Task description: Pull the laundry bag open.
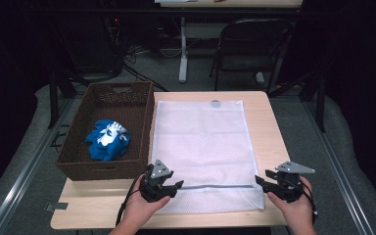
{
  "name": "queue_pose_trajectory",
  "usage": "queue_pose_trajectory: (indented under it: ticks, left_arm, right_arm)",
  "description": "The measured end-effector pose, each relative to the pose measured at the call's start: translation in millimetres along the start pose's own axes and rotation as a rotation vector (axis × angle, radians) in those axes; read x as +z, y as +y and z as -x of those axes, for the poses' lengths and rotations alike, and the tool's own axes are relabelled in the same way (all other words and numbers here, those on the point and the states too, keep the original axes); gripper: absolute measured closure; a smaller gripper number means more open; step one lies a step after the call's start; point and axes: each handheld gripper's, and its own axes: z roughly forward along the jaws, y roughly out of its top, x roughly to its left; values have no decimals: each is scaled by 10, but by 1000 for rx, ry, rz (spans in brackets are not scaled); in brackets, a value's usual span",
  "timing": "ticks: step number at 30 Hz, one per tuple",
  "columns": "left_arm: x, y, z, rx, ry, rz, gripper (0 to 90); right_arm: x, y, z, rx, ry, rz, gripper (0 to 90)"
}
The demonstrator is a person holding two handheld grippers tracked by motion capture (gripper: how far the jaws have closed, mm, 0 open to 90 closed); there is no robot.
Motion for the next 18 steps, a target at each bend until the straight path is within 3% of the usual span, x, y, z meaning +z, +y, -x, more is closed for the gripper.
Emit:
queue_pose_trajectory:
  ticks: [2,9,11,18]
  left_arm:
    - [25,21,20,-14,-8,2,488]
    - [85,28,45,4,-10,-5,488]
    - [89,19,43,18,4,1,488]
    - [110,-30,21,9,-6,-4,488]
  right_arm:
    - [2,-27,35,18,-4,-6,513]
    - [1,-109,99,62,-11,-29,507]
    - [10,-142,93,58,-9,-34,498]
    - [76,-239,72,58,-11,-84,460]
